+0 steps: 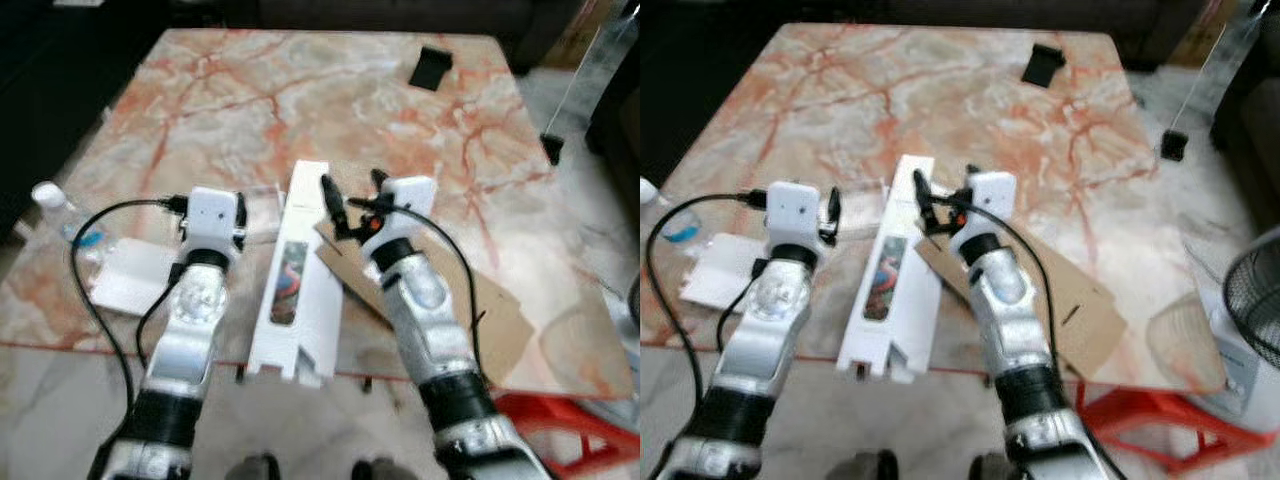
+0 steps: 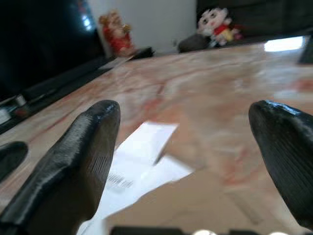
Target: Picking trash to rubbish bin
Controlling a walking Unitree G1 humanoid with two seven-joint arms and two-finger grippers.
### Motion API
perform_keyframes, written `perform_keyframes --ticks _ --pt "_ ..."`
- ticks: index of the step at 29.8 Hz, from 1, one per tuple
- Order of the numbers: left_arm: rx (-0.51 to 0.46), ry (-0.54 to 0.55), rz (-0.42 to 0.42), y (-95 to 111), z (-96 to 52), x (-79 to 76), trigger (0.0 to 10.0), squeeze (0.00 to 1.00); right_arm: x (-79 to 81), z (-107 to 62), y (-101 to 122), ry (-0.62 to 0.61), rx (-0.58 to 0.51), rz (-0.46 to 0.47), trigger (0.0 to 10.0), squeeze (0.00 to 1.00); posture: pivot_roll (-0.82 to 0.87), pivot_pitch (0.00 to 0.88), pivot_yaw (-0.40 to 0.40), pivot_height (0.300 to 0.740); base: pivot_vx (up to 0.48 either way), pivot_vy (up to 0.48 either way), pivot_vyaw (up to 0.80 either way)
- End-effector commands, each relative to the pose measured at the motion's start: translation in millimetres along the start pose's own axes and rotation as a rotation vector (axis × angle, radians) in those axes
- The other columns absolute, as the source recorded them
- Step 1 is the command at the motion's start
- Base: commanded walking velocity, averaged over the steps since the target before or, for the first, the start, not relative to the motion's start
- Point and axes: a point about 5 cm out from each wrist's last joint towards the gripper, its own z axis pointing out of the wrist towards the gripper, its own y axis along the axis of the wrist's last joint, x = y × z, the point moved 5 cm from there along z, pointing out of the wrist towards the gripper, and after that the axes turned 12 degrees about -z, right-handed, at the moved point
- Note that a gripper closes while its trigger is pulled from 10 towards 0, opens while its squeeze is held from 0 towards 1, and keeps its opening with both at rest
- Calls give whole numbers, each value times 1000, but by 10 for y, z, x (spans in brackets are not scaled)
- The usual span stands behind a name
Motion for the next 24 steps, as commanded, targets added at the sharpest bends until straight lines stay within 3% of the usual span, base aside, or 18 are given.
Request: perform_keyframes --ticks 1,12,16,20,24 --pt "-1 20 26 24 21 90 10000 0 123 25 43 31 -14 20 10000 0 51 230 -16 740 311 0 0" --pt "-4 11 38 43 41 85 10000 0 125 23 33 36 -10 19 10000 0 53 232 -18 740 315 0 0" --pt "18 -54 110 11 5 83 10000 0 136 32 34 41 -10 20 10000 0 58 232 -18 740 66 0 0" --pt "79 -99 248 -37 -42 284 10000 0 138 37 45 44 -13 19 10000 0 63 234 -19 740 0 0 0" --pt "92 -223 231 64 -36 247 10000 0 142 35 42 49 -11 18 10000 0 63 234 -19 740 0 0 0"
